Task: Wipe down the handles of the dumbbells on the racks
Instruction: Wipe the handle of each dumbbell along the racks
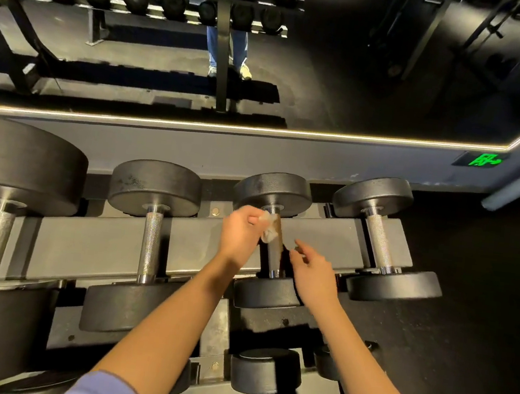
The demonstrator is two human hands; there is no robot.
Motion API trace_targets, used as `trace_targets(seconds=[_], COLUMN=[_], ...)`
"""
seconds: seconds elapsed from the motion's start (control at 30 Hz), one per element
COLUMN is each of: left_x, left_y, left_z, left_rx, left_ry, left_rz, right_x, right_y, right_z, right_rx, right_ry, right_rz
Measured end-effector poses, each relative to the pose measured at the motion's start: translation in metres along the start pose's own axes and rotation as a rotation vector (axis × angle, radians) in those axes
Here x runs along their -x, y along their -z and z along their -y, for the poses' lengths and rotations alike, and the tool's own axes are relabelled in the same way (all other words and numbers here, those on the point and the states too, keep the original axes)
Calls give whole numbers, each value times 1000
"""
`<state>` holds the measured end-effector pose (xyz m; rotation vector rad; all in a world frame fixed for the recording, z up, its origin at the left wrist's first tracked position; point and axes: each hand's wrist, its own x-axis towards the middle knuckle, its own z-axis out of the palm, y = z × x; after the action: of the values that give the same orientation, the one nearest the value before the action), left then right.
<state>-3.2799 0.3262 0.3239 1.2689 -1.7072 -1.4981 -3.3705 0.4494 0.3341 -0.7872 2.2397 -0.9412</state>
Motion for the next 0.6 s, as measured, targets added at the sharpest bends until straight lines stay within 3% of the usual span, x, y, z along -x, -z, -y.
trace_targets(seconds=[0.1, 0.43, 0.6], left_x=[-14, -5, -22], left_y=[-12, -15, -19], left_z=[7, 28, 18], left_rx=[-40, -121, -20], left_ry=[10, -37, -34], left_rz=[-59, 131, -36], right_x=[4, 1, 2], right_y=[-4, -5, -4], right_z=[-6, -7, -6], right_rx=[2, 6, 17], right_ry=[-76, -89, -74], right_rz=[-45, -65, -67])
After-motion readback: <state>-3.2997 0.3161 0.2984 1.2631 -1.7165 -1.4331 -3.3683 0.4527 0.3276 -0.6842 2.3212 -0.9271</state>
